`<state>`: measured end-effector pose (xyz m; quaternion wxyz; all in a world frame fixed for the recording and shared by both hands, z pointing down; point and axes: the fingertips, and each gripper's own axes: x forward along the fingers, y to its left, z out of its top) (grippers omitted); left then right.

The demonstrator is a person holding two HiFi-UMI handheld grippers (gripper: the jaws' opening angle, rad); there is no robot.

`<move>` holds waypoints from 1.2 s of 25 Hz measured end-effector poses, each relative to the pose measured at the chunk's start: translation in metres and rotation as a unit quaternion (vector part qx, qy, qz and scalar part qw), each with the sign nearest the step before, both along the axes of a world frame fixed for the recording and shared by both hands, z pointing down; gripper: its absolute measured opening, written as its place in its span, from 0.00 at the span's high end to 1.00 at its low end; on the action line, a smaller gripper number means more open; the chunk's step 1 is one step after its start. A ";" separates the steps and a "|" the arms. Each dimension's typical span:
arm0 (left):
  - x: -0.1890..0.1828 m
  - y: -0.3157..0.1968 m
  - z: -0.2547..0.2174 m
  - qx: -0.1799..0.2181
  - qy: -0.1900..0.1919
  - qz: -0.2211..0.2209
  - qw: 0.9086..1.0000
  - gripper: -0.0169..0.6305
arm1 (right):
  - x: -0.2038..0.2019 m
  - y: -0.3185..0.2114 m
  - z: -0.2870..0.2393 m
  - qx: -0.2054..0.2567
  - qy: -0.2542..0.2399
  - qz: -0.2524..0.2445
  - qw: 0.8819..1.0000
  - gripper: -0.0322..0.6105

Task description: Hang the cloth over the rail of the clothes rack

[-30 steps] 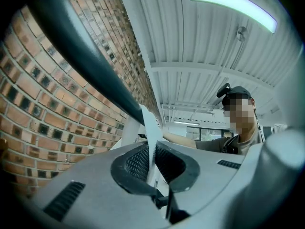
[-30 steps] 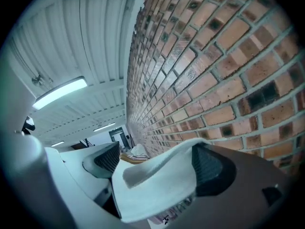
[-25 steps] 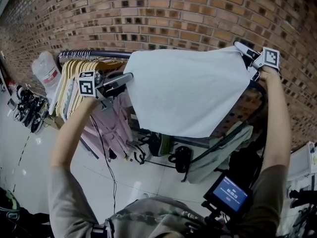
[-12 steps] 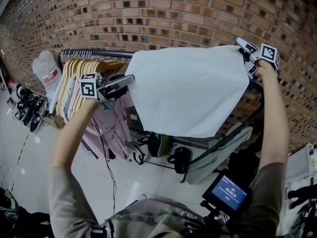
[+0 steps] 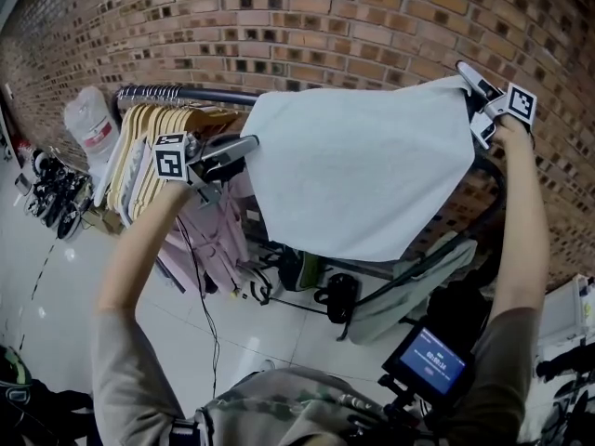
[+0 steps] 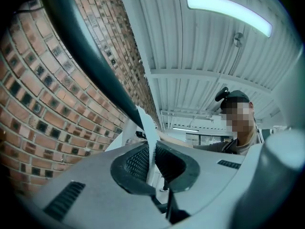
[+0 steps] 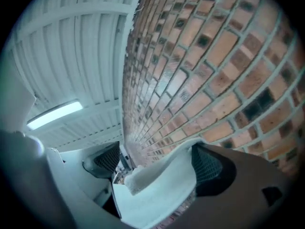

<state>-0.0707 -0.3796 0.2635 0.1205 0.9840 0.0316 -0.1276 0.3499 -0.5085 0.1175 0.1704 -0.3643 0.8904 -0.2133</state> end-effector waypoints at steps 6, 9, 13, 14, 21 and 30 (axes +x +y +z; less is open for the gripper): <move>0.001 0.002 0.003 -0.004 0.008 0.009 1.000 0.95 | 0.038 -0.008 0.007 -0.045 -0.069 0.046 0.996 0.20; 0.000 0.000 0.003 -0.006 0.012 0.004 1.000 0.95 | 0.036 -0.001 0.000 -0.016 -0.066 0.020 0.997 0.20; 0.000 -0.002 0.004 -0.011 0.016 -0.001 1.000 0.95 | 0.024 0.011 0.016 -0.025 0.006 -0.025 0.999 0.50; 0.001 -0.002 0.003 -0.011 0.017 0.000 1.000 0.95 | 0.016 0.018 0.022 -0.026 0.036 -0.046 0.998 0.50; 0.000 -0.002 -0.001 -0.017 0.029 0.000 0.999 0.95 | -0.014 0.062 0.048 -0.012 0.187 -0.145 0.972 0.50; -0.003 -0.003 0.004 -0.031 0.035 -0.006 0.999 0.95 | 0.032 0.085 0.069 0.020 0.277 -0.135 0.951 0.50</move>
